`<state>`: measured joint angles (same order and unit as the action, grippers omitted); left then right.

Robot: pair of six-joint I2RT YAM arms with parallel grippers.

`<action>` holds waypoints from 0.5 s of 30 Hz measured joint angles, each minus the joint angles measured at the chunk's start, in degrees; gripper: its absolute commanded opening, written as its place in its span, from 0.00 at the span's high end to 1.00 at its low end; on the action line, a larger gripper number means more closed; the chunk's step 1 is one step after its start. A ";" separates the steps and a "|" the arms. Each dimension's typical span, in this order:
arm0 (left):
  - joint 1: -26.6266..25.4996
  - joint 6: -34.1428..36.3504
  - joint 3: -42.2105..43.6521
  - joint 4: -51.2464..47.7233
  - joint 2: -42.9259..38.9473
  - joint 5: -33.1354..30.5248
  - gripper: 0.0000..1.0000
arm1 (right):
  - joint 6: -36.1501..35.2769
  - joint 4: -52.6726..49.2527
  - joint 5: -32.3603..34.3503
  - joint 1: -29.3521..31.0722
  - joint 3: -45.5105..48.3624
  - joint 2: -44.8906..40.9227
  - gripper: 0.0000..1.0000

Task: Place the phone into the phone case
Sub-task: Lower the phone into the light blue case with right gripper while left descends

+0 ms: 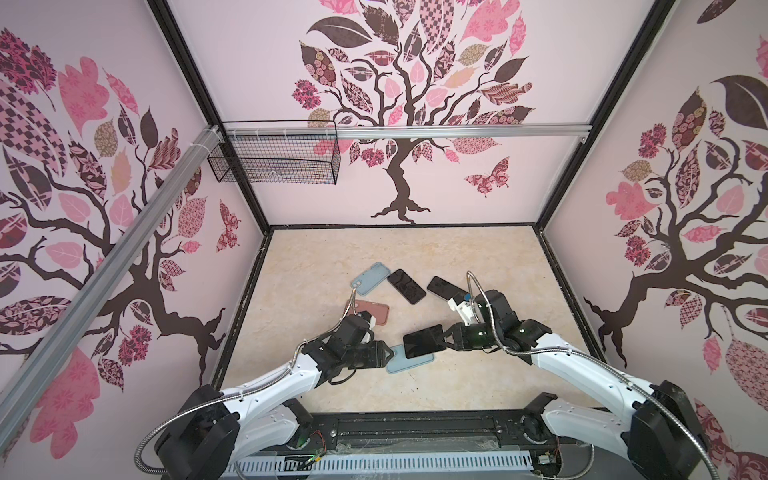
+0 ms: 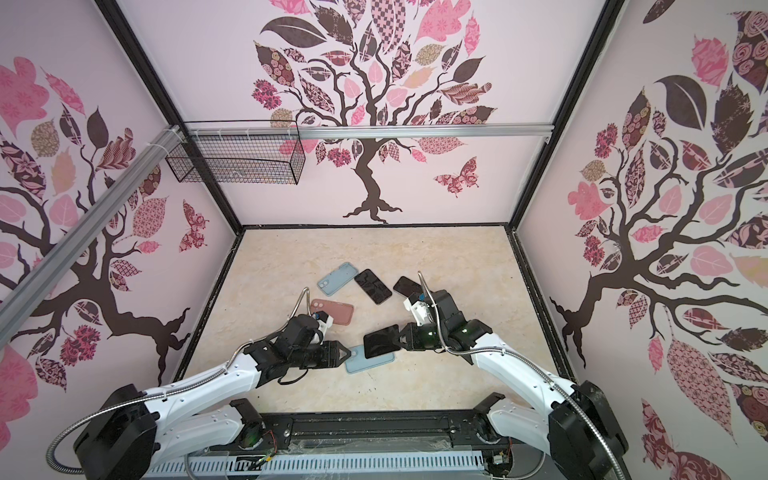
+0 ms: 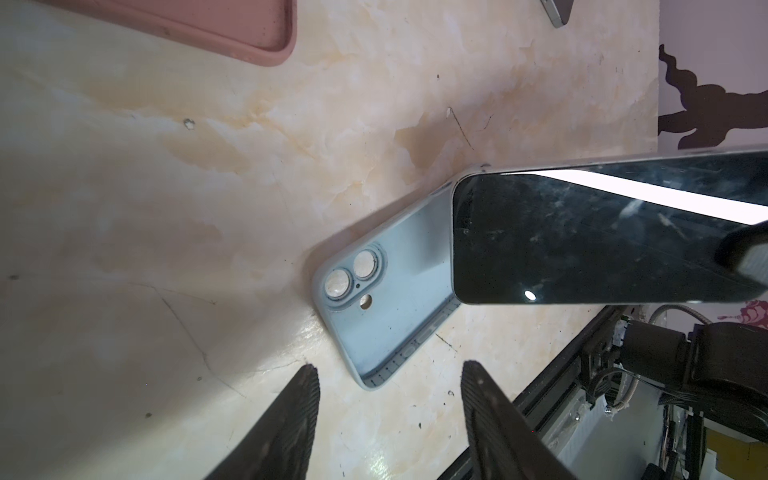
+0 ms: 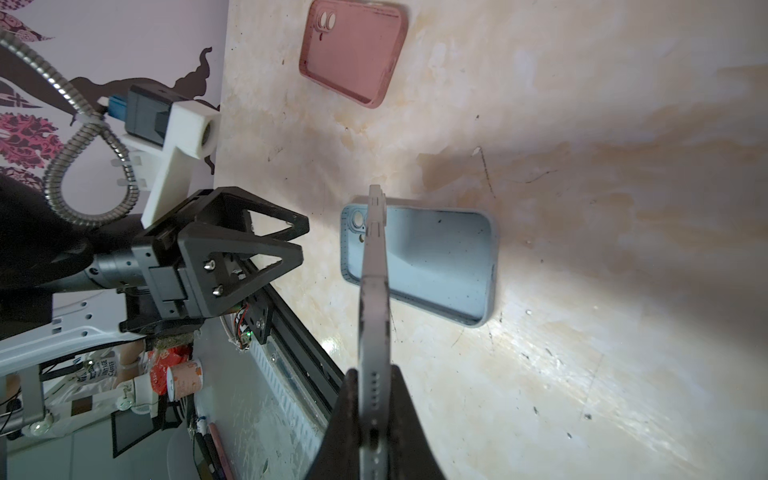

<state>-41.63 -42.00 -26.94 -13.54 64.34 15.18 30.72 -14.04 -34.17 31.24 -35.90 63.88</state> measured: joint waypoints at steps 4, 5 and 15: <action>0.00 0.00 -0.04 0.61 2.82 0.11 0.45 | 0.50 1.05 -1.49 0.02 0.04 0.55 1.00; 0.00 0.00 -0.07 0.63 3.48 0.09 0.45 | 0.55 1.22 -1.66 0.02 0.13 0.57 1.00; 0.00 -0.22 -0.04 3.78 7.78 0.98 0.51 | 0.79 2.10 -2.71 0.02 3.76 0.83 1.00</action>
<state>-41.63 -42.22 -26.98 -9.76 72.12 16.16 31.51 -11.94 -36.88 31.27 -32.14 64.71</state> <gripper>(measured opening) 0.505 0.111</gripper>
